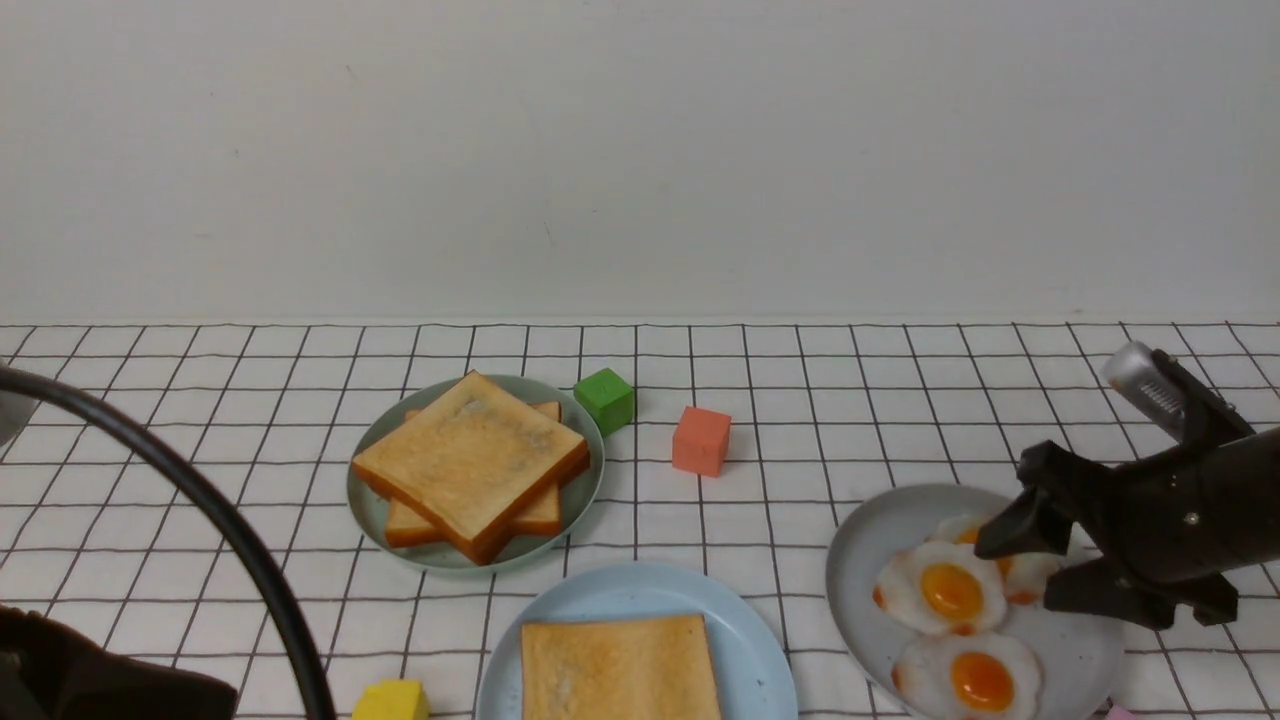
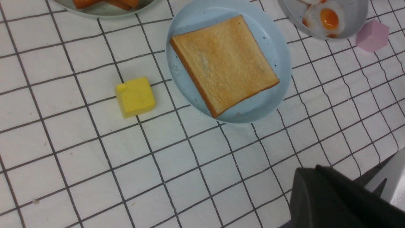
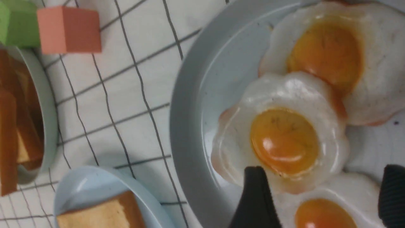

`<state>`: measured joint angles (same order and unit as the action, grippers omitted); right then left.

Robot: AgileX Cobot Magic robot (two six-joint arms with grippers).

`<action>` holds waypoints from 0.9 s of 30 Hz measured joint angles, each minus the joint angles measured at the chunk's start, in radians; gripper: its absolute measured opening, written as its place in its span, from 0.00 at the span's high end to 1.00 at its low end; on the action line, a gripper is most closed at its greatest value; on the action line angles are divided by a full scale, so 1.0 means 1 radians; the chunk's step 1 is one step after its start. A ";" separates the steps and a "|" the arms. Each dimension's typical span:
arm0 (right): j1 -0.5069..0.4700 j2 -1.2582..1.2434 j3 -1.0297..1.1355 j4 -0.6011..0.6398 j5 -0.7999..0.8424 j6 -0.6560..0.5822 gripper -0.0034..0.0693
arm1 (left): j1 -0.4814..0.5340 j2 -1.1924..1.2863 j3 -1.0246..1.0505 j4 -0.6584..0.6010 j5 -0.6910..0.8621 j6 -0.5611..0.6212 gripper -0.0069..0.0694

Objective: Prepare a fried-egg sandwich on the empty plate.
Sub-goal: Use the right arm to grab a fried egg

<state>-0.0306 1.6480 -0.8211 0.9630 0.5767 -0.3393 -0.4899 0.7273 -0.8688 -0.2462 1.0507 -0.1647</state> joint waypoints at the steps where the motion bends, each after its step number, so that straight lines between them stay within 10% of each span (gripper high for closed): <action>1: 0.000 0.002 0.000 0.000 -0.001 -0.002 0.27 | 0.000 0.000 0.000 0.000 0.000 0.000 0.89; 19: 0.000 0.164 -0.007 0.273 -0.017 -0.166 0.32 | 0.000 0.000 0.001 -0.022 0.001 -0.003 0.86; 27: 0.000 0.178 -0.008 0.269 -0.016 -0.183 0.80 | 0.000 0.000 0.001 -0.022 0.001 -0.003 0.86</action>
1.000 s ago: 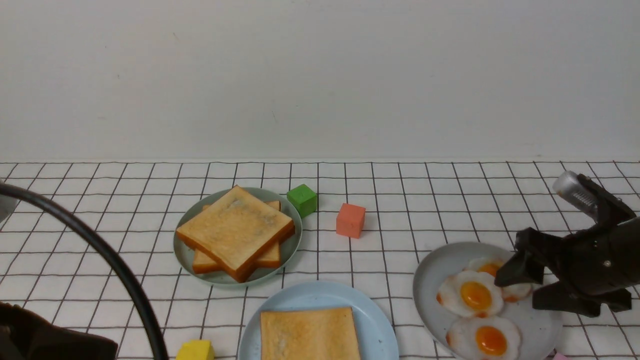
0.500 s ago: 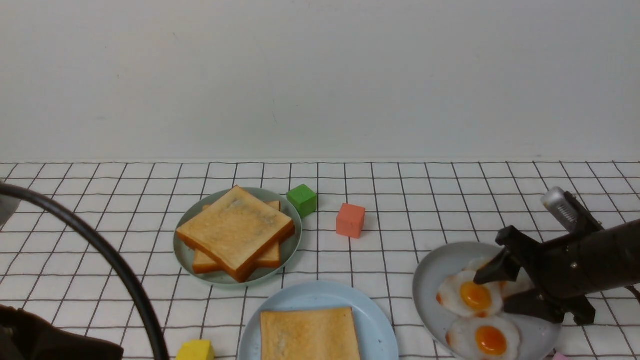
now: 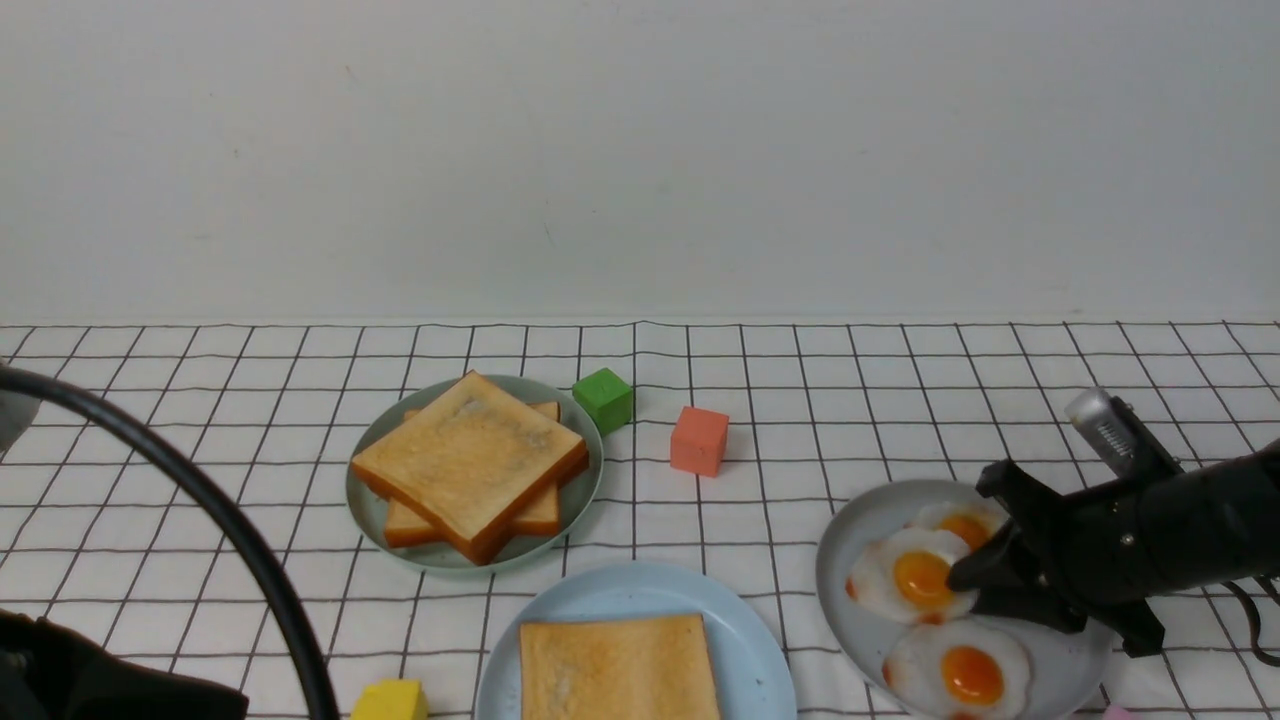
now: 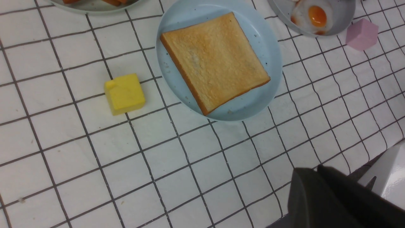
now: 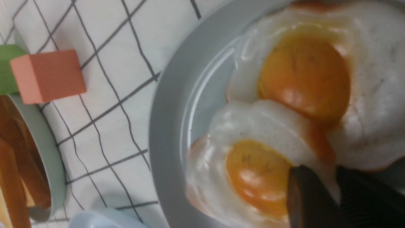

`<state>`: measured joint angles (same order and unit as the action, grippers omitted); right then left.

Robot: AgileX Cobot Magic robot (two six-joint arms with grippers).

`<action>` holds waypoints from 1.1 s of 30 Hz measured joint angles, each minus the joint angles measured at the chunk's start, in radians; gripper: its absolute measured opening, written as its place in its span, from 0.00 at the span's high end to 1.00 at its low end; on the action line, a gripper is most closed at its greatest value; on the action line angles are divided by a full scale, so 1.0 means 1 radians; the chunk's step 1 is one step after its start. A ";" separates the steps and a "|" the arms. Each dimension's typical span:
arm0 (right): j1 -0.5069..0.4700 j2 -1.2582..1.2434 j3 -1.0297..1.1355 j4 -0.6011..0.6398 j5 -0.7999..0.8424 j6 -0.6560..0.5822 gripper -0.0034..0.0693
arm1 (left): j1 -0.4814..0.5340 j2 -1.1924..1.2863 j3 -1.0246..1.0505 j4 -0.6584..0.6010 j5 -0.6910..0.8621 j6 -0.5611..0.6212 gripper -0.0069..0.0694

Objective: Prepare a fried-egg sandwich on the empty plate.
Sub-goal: Use the right arm to grab a fried egg, then use the right arm to place the fried egg on the slice of bread in the middle

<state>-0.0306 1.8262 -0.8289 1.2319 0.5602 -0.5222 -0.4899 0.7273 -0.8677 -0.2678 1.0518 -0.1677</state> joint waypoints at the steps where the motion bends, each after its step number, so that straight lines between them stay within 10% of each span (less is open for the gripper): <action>1: 0.000 0.000 0.000 0.000 0.009 0.000 0.85 | 0.000 0.000 0.000 0.000 0.000 0.000 0.86; 21: 0.021 -0.239 0.001 0.037 0.151 -0.065 0.86 | 0.000 0.000 0.000 0.018 0.000 0.000 0.84; 33: 0.492 -0.202 0.001 0.258 0.152 -0.269 0.86 | 0.000 0.000 0.000 0.052 -0.044 0.000 0.83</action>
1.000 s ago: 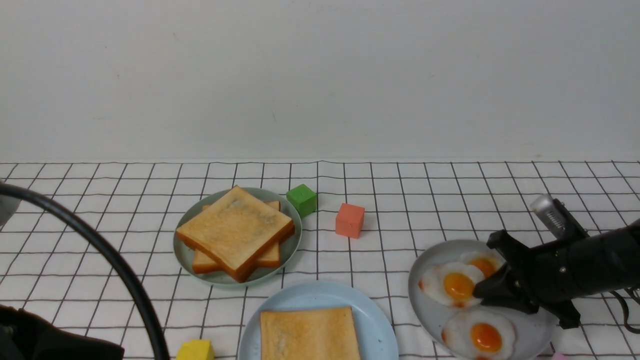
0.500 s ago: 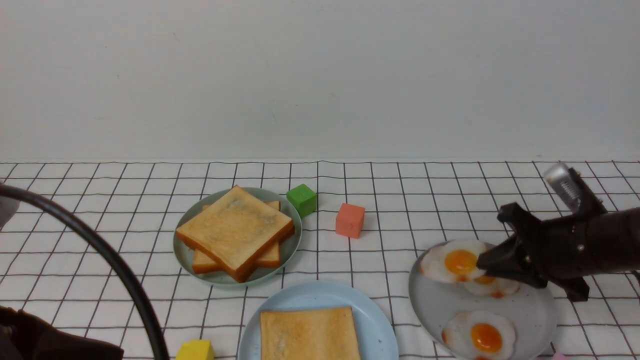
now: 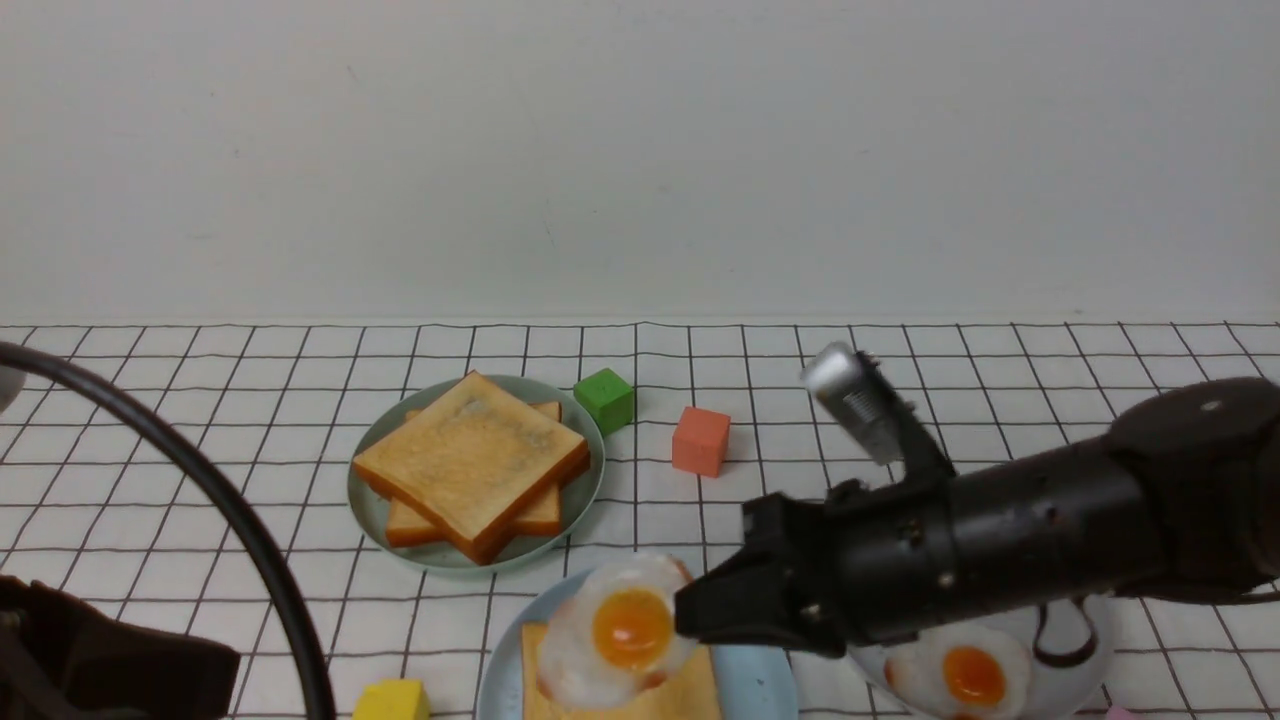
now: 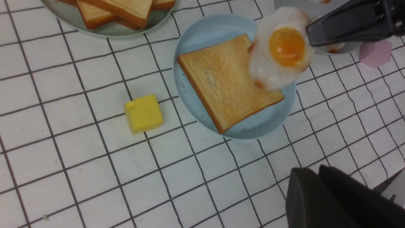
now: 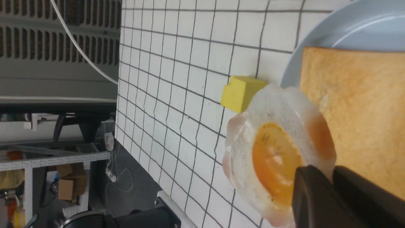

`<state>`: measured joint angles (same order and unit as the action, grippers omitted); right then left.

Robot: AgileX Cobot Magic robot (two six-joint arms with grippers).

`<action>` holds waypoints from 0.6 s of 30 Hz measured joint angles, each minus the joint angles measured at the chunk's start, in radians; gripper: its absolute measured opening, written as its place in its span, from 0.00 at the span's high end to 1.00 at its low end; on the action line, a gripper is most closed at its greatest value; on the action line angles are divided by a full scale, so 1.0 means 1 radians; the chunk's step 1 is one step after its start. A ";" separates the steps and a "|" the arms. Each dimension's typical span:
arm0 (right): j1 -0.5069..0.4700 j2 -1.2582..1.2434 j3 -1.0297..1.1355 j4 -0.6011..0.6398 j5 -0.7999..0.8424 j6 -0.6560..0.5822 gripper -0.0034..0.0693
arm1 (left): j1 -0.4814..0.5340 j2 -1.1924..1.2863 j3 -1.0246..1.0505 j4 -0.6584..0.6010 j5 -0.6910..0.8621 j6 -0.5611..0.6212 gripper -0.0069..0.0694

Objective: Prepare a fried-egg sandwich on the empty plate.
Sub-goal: Use the right arm to place the fried egg on the slice of bread in the middle

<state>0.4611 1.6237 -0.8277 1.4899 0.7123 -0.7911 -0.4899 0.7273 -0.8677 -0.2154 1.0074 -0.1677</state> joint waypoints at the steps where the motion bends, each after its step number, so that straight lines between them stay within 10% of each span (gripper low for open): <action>1: 0.029 0.017 0.000 0.022 -0.037 -0.008 0.86 | 0.000 0.000 0.000 0.000 -0.001 0.000 0.82; 5: 0.064 0.070 0.000 0.059 -0.097 -0.015 0.78 | 0.000 0.000 0.000 0.000 0.003 0.000 0.82; 18: -0.027 -0.026 -0.002 -0.092 -0.074 -0.022 0.04 | 0.000 0.001 0.000 0.013 -0.004 -0.033 0.79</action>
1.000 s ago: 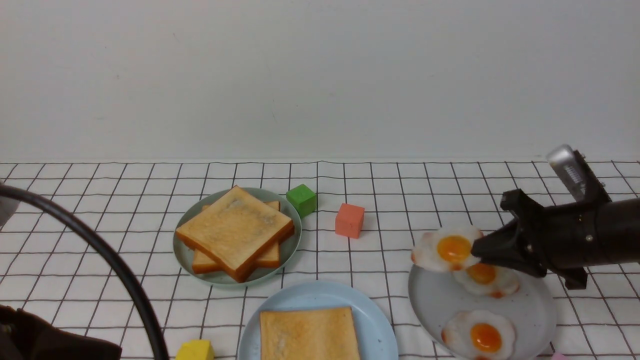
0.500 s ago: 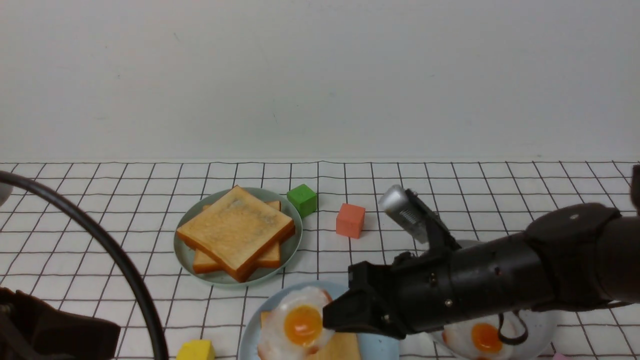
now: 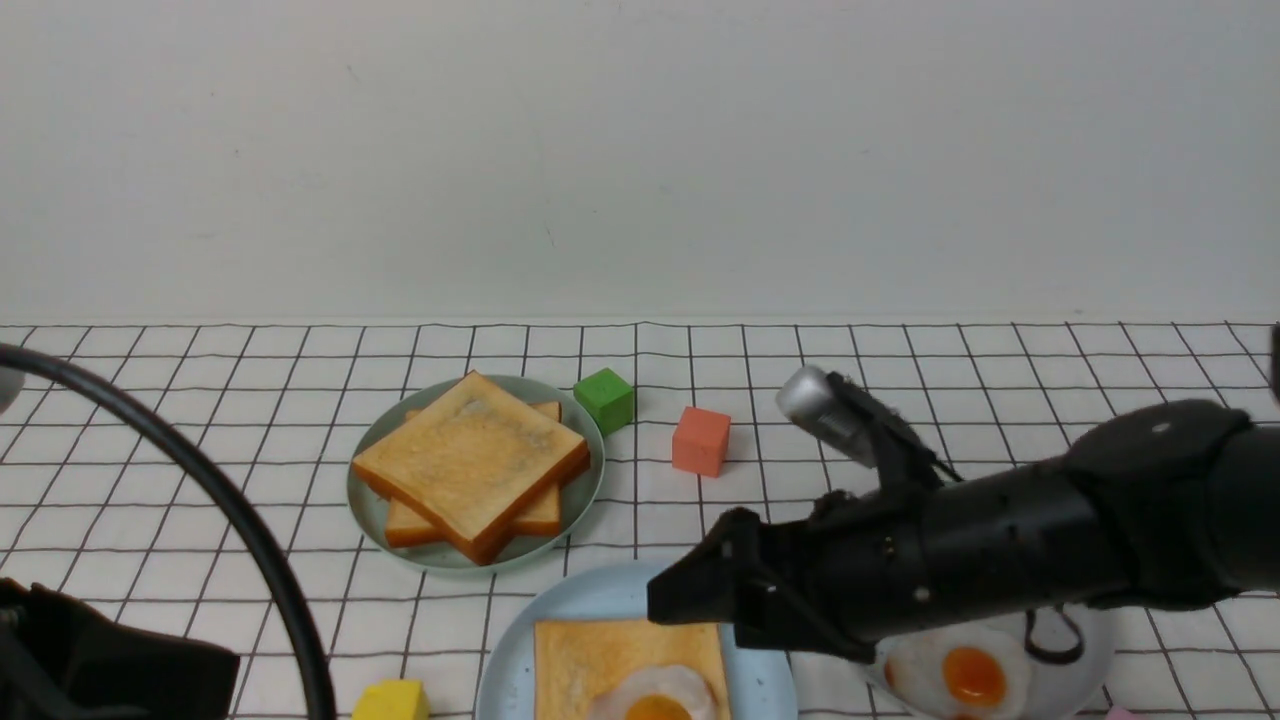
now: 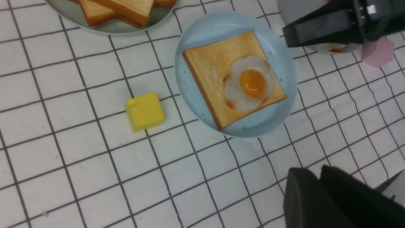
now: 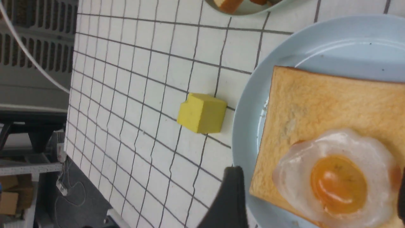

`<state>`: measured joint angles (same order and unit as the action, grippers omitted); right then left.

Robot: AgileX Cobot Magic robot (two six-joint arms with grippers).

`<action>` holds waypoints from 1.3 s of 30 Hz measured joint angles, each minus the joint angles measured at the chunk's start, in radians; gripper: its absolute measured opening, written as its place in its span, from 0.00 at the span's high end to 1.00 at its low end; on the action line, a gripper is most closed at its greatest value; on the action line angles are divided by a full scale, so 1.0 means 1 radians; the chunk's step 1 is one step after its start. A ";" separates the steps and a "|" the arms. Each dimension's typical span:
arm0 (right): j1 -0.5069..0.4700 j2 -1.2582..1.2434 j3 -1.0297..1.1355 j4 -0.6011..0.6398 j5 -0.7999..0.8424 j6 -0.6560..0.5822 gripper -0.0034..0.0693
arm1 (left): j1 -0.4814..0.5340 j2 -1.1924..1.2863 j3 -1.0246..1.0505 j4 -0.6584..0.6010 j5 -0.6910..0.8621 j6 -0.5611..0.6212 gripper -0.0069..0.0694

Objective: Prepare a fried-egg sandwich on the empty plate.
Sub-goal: Use the right arm to place the fried egg on the slice of bread in the middle, then use the left arm to grab a slice of bread

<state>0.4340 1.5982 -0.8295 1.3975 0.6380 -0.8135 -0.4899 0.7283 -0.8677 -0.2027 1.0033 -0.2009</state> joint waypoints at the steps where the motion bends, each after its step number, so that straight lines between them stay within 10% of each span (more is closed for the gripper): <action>1: -0.018 -0.026 -0.006 -0.064 0.030 0.028 0.03 | 0.000 0.005 0.000 0.011 -0.010 -0.015 0.79; 13: -0.046 -0.501 -0.269 -1.008 0.359 0.787 0.21 | 0.089 0.385 -0.060 0.117 -0.144 -0.203 0.79; 17: 0.019 -0.607 -0.245 -1.022 0.366 0.827 0.22 | 0.224 0.498 -0.126 0.038 -0.144 -0.136 0.79; 24: 0.137 -0.792 -0.113 -1.020 0.347 0.864 0.22 | 0.544 0.804 -0.194 -0.472 -0.124 0.247 0.67; 33: 0.137 -0.815 -0.090 -1.027 0.347 0.887 0.20 | 0.591 1.050 -0.199 -0.814 -0.281 0.504 0.23; 39: 0.137 -0.815 -0.090 -1.027 0.344 0.887 0.20 | 0.591 1.167 -0.199 -0.979 -0.317 0.641 0.18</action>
<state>0.5712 0.7831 -0.9198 0.3701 0.9822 0.0731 0.1014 1.8954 -1.0664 -1.1820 0.6859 0.4403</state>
